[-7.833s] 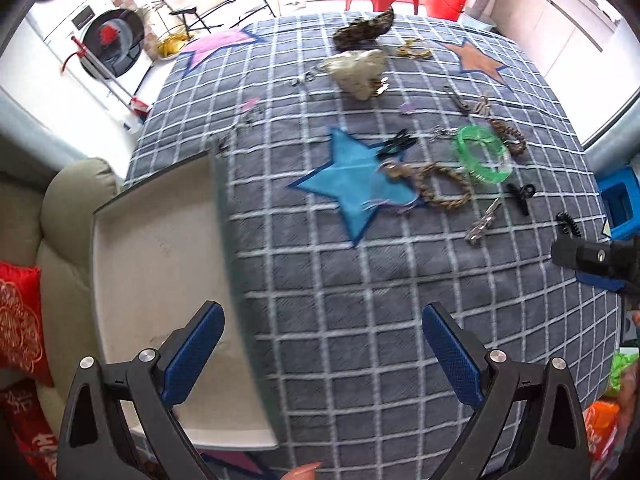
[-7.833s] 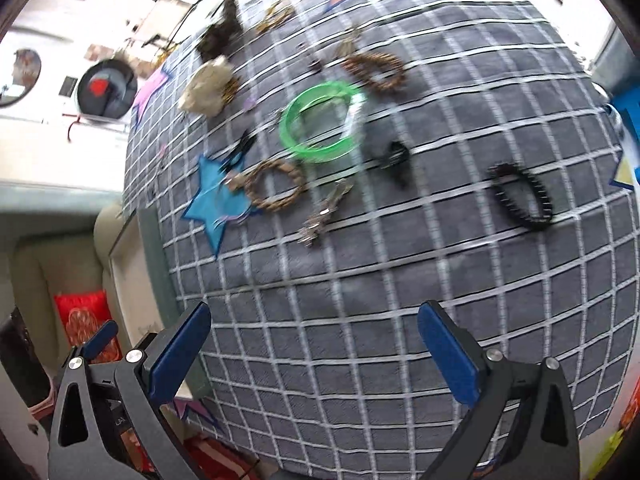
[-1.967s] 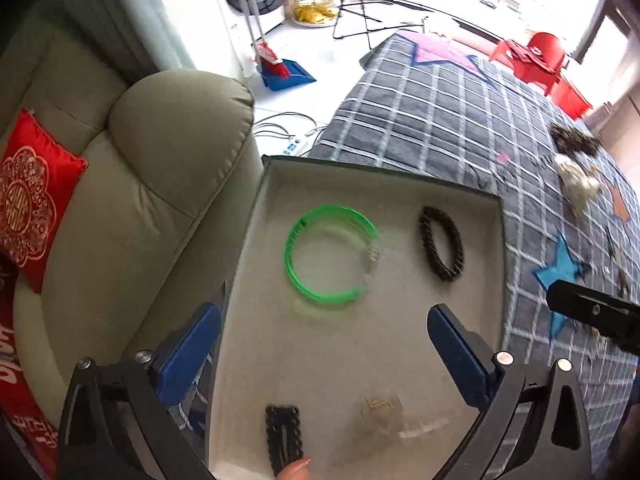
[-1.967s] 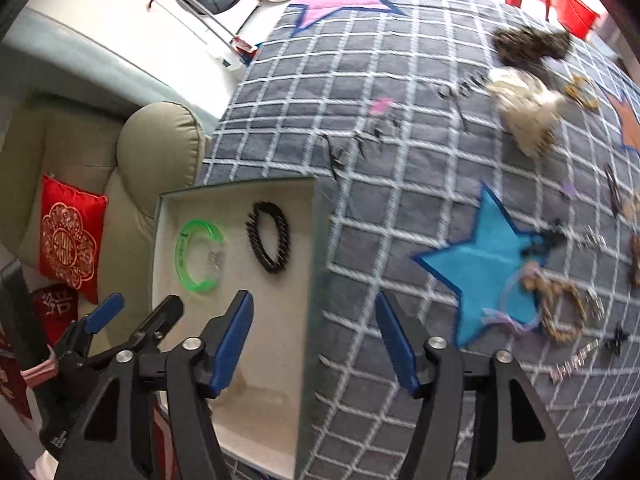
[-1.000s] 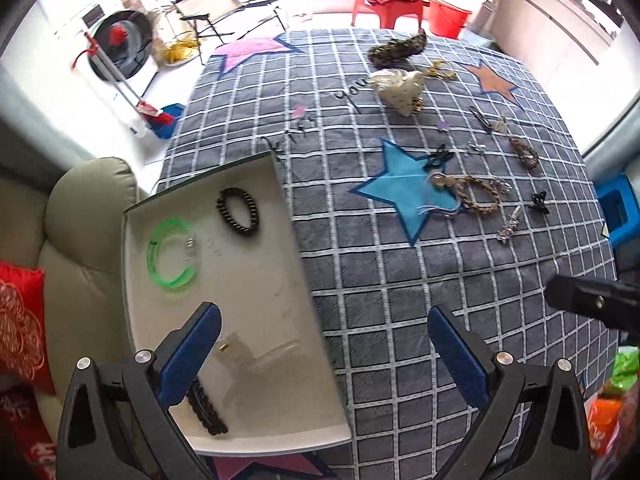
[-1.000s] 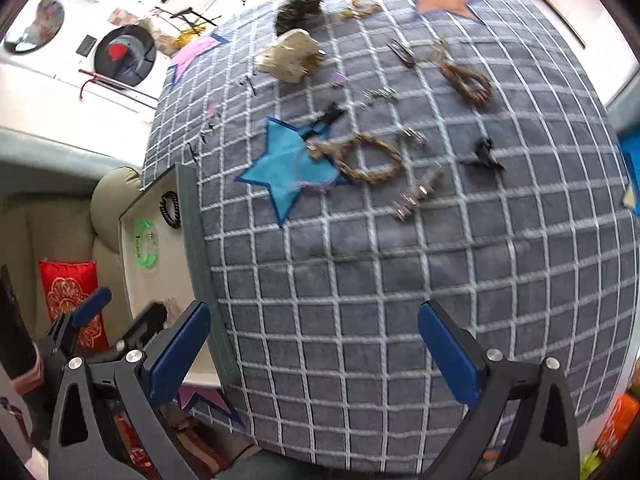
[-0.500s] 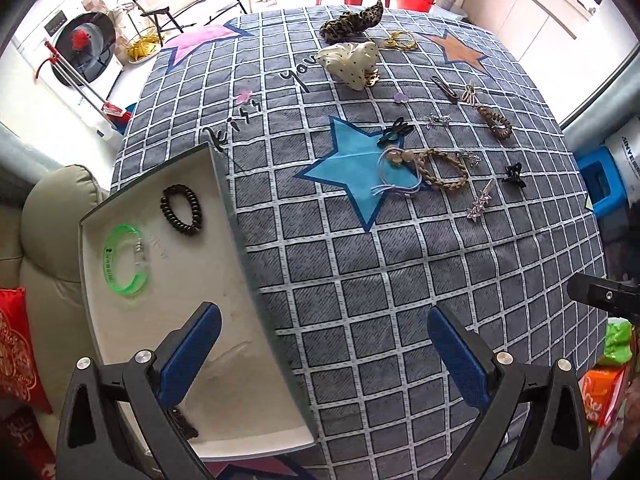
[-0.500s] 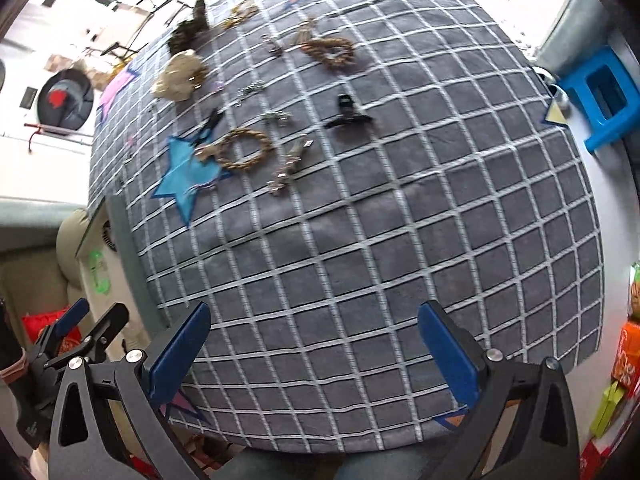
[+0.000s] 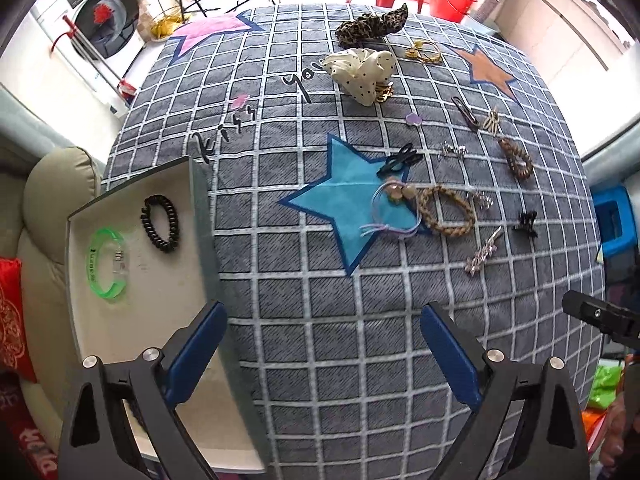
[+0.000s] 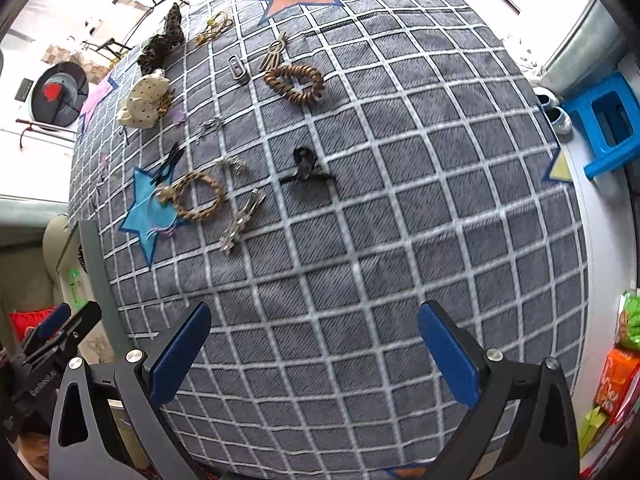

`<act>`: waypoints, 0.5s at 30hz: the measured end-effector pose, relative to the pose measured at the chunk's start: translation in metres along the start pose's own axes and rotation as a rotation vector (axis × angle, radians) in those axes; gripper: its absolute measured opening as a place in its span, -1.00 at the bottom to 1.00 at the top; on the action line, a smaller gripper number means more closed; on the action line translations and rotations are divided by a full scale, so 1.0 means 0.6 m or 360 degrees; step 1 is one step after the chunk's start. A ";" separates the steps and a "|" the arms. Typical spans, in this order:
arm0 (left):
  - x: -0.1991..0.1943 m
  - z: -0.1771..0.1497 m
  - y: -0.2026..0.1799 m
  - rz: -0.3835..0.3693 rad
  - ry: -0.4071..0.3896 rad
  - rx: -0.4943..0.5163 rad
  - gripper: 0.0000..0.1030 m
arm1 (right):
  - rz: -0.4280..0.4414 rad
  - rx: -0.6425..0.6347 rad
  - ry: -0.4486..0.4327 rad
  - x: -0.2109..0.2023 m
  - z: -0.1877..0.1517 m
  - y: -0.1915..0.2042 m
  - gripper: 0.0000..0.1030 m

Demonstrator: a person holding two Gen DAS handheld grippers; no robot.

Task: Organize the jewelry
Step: 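Withdraw both tools from the tray back over the table, then grasp the lilac hair tie with left tool while right tool grasps black claw clip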

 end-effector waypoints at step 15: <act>0.119 0.046 -0.039 -0.0026 0.0082 -0.0066 0.49 | -0.0007 -0.0160 0.0012 0.084 0.083 0.007 0.68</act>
Point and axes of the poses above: each gripper's, at about its wrist camera, not at the fingertips, and x roughly the way its jaws point, y to its left, z to its top, the point moved 4 cm from there along x, roughly the way its jaws point, and after that the axes turned 14 degrees about -y, right-handed, at the moved point
